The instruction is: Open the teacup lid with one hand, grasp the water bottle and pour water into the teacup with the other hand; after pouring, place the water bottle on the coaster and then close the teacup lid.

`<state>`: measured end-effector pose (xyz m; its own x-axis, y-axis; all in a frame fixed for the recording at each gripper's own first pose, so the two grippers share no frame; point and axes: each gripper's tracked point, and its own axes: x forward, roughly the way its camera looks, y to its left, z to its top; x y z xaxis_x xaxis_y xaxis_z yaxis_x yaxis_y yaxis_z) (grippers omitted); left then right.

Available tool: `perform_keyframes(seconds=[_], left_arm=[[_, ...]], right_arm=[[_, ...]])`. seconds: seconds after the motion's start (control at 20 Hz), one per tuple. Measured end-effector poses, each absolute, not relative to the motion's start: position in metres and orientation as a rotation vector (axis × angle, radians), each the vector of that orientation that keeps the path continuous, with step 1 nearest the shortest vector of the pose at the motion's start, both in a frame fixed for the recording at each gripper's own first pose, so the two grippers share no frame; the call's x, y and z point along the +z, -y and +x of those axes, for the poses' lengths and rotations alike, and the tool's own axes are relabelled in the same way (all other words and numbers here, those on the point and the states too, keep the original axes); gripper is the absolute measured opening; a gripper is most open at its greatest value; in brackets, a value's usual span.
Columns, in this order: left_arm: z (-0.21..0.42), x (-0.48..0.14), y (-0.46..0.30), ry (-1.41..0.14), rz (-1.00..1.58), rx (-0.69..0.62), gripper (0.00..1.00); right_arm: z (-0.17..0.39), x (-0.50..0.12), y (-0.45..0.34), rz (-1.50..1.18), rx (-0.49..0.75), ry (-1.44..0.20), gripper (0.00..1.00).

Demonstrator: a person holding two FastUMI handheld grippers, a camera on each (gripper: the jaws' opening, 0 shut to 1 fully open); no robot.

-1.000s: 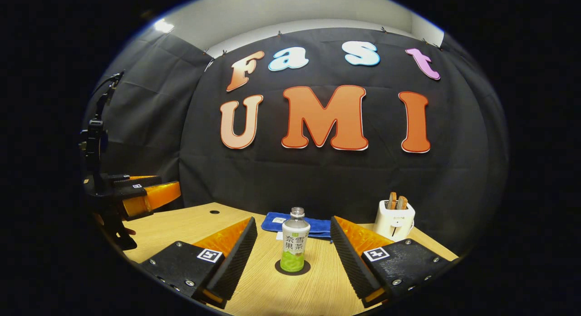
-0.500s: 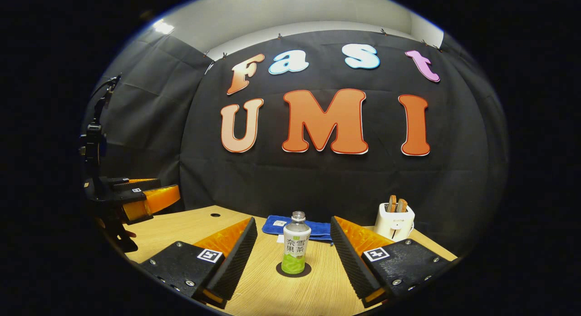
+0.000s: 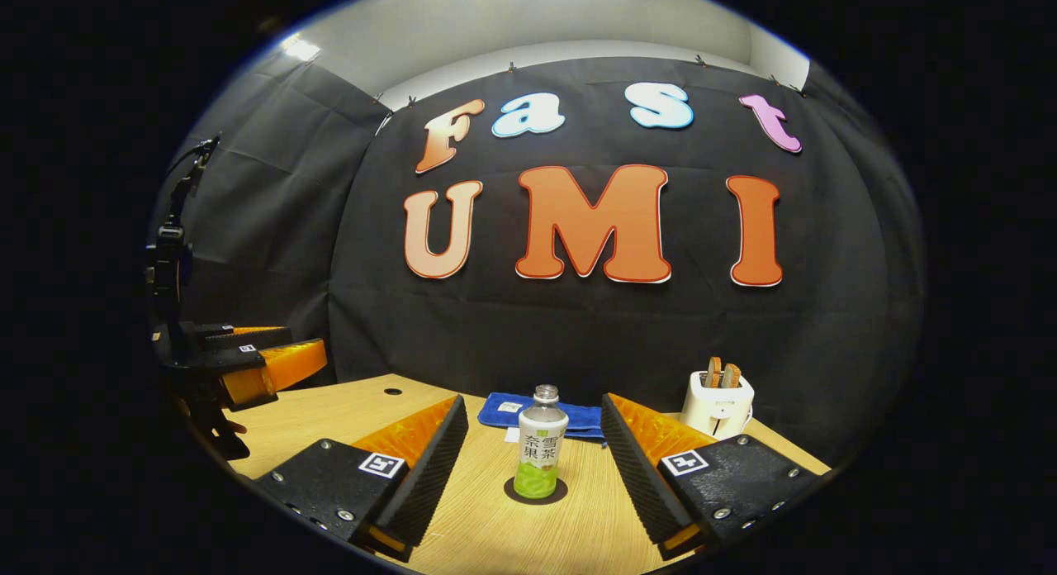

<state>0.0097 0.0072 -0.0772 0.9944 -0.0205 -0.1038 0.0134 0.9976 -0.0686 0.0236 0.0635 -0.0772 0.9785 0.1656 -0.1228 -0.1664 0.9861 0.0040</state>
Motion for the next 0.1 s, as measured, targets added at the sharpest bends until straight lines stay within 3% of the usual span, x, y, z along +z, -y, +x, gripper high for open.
perform_keyframes(seconds=[0.1], left_arm=[[0.0074,-0.0758,-0.0075,-0.102,-0.066,-0.015,0.94]], right_arm=[[0.0234,-0.0783,-0.0638,-0.008,0.169,-0.123,0.97]])
